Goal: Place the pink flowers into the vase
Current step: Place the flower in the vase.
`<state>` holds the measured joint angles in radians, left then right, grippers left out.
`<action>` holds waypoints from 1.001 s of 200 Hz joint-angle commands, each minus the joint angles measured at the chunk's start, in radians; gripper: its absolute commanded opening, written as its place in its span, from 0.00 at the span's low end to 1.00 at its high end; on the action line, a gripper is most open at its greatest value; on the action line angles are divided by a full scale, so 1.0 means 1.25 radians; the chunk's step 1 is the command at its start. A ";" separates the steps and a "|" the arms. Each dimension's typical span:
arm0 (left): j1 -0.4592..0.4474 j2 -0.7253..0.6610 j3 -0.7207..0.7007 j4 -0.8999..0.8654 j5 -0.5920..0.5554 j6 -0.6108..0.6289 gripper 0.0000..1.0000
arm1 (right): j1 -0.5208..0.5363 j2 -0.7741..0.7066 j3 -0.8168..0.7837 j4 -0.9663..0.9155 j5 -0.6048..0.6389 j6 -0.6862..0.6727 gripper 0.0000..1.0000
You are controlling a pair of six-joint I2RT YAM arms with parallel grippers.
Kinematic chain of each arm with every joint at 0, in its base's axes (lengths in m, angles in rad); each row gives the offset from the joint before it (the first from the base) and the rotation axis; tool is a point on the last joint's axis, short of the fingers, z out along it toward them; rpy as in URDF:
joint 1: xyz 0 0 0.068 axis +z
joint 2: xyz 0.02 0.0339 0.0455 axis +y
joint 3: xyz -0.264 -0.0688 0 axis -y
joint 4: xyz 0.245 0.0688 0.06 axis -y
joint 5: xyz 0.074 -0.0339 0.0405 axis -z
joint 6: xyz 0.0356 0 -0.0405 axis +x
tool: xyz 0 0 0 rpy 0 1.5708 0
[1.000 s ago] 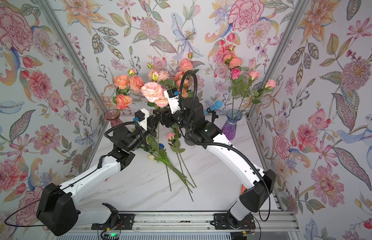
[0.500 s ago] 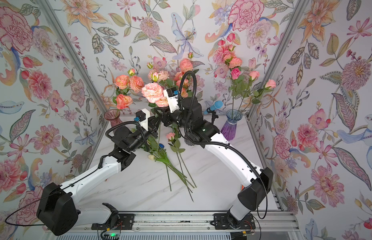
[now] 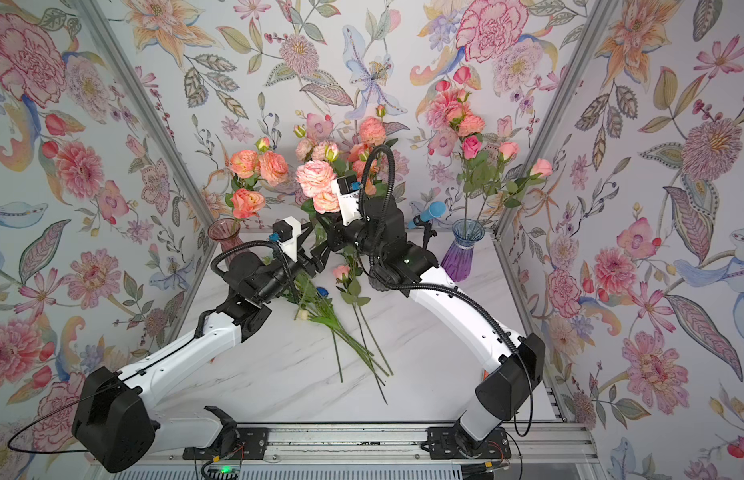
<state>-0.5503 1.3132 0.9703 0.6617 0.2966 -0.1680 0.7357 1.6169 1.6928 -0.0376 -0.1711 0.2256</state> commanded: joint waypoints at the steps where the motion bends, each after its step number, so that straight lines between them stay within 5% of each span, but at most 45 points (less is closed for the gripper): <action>1: -0.004 -0.053 -0.015 -0.051 -0.032 0.032 0.96 | -0.015 -0.017 -0.030 0.098 0.039 0.005 0.05; 40: 0.016 -0.132 -0.061 -0.170 -0.094 0.074 1.00 | -0.023 -0.041 -0.084 0.256 0.082 -0.007 0.04; 95: 0.105 -0.225 -0.049 -0.233 -0.164 -0.008 1.00 | 0.009 -0.047 -0.179 0.558 0.112 0.024 0.03; 200: 0.324 -0.194 0.104 -0.204 -0.042 -0.241 1.00 | 0.128 0.112 -0.135 0.854 0.116 -0.060 0.01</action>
<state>-0.1902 1.0492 1.0657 0.3653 0.1608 -0.3546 0.8612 1.7027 1.4715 0.9134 -0.0334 0.2237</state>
